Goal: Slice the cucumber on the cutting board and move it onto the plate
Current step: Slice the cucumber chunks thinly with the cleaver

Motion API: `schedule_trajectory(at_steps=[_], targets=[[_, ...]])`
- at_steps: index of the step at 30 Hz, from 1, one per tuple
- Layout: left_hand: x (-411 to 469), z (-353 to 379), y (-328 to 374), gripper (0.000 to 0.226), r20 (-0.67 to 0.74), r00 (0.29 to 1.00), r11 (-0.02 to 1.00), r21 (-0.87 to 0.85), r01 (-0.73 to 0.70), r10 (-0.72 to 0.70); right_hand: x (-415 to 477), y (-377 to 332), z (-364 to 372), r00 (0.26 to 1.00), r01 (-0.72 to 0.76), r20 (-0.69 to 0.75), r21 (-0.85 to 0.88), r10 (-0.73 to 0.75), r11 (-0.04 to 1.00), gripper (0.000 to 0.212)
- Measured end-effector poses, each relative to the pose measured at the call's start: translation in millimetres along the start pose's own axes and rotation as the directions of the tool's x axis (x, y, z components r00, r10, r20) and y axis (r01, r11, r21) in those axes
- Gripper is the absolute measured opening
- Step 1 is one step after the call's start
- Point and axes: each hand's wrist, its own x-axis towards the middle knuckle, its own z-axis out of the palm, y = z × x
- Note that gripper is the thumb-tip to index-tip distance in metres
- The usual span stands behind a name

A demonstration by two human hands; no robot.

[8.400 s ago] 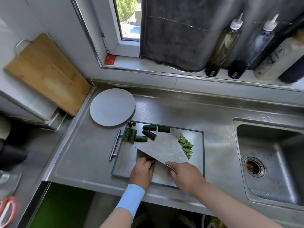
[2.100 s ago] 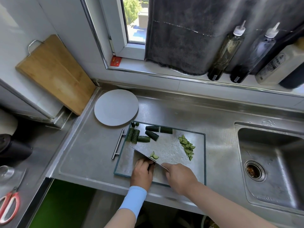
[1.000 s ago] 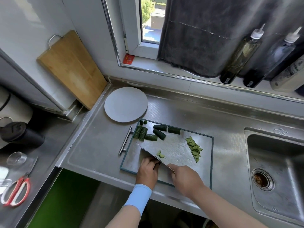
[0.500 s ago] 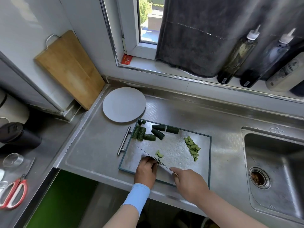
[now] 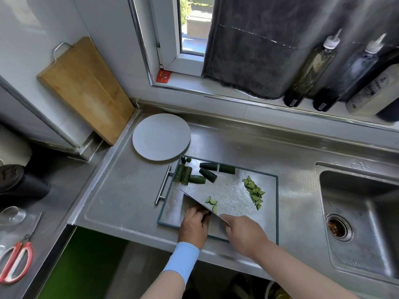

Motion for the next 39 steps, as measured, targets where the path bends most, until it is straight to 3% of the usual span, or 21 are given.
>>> schedule_trajectory(at_steps=[12, 22, 28, 32, 39], targets=[[2.7, -5.9, -0.7, 0.019, 0.028, 1.000, 1.000, -0.005, -0.014, 0.015, -21.5, -1.9, 4.8, 0.997, -0.032, -0.078, -0.044, 0.028, 0.999, 0.035], [2.0, -3.3, 0.9, 0.018, -0.003, 1.000, 0.999, -0.018, 0.031, -0.031, -17.7, 2.4, 2.3, 0.999, -0.048, -0.007, 0.023, 0.048, 0.999, 0.023], [0.0, 1.9, -4.6, 0.023, -0.009, 1.000, 1.000, -0.003, 0.012, -0.012, -0.3, 1.9, 0.7, 1.000, -0.020, 0.022, 0.061, 0.019, 0.998, 0.031], [-2.7, 5.5, -4.9, 0.022, -0.018, 1.000, 0.999, 0.042, -0.018, 0.018, 2.4, 3.9, 2.9, 1.000, 0.008, 0.013, 0.040, -0.009, 0.999, 0.033], [-4.8, 4.2, 0.9, 0.019, -0.064, 0.996, 0.998, 0.032, 0.058, -0.055, -0.2, 4.9, 3.4, 0.999, 0.034, 0.001, 0.010, -0.034, 0.999, 0.026]])
